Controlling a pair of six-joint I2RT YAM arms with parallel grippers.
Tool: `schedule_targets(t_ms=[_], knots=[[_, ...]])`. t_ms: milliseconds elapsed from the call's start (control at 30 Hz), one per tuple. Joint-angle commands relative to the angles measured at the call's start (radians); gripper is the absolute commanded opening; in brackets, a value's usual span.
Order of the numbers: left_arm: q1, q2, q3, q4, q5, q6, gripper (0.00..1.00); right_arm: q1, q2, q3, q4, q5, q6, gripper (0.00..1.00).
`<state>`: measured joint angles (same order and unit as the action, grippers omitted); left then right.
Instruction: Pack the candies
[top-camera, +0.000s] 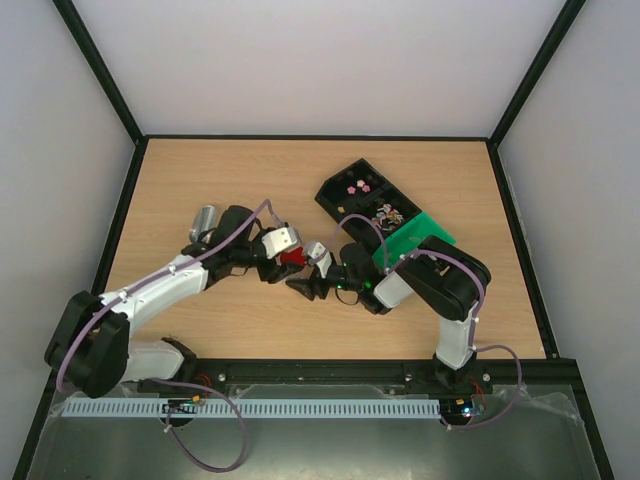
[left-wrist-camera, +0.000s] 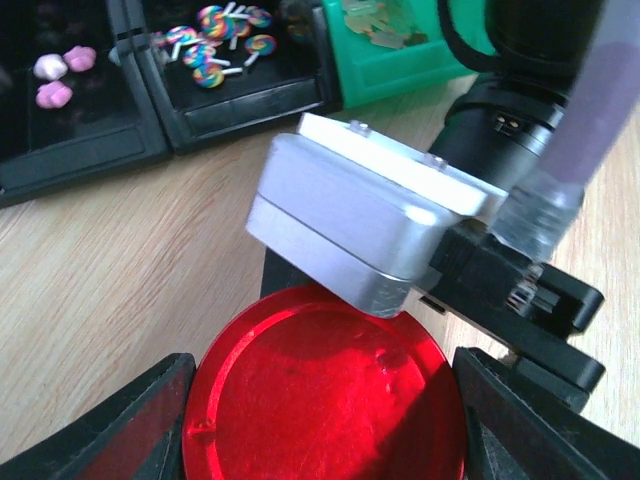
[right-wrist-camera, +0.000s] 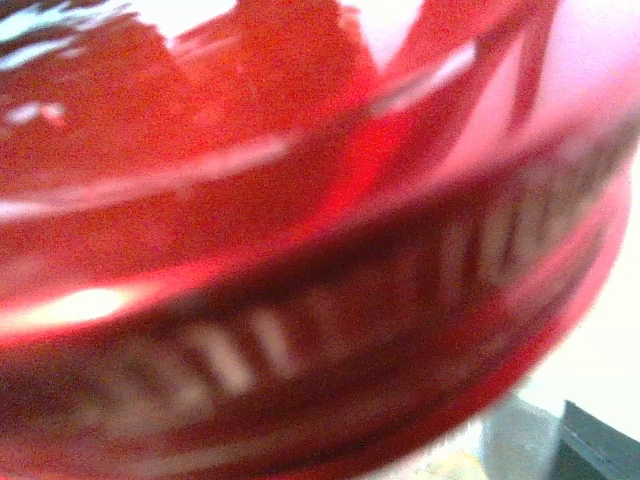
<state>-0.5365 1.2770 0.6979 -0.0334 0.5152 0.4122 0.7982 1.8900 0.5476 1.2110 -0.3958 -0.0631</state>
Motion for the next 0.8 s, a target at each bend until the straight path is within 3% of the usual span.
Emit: schedule_targets(t_ms=[0,167,333,400,600,700,767], knots=[[0.030,0.053,0.042,-0.231,0.107,0.266,0.62,0.008,-0.007,-0.024,-0.065,-0.079,-0.048,0.38],[0.067,0.191,0.168,-0.545,0.184,0.661,0.58,0.006,-0.015,-0.032,-0.067,-0.127,-0.091,0.37],[0.101,0.343,0.349,-0.722,0.190,0.808,0.57,0.005,-0.022,-0.040,-0.074,-0.127,-0.108,0.37],[0.104,0.362,0.394,-0.731,0.181,0.812,0.62,0.005,-0.020,-0.041,-0.077,-0.118,-0.101,0.37],[0.113,0.289,0.447,-0.736,0.210,0.685,0.98,0.001,-0.030,-0.022,-0.116,-0.056,-0.028,0.36],[0.134,0.193,0.418,-0.716,0.214,0.546,0.99,0.000,-0.046,-0.017,-0.164,-0.036,-0.039,0.37],[0.156,0.106,0.370,-0.661,0.190,0.437,0.99,0.000,-0.057,-0.022,-0.175,-0.035,-0.051,0.44]])
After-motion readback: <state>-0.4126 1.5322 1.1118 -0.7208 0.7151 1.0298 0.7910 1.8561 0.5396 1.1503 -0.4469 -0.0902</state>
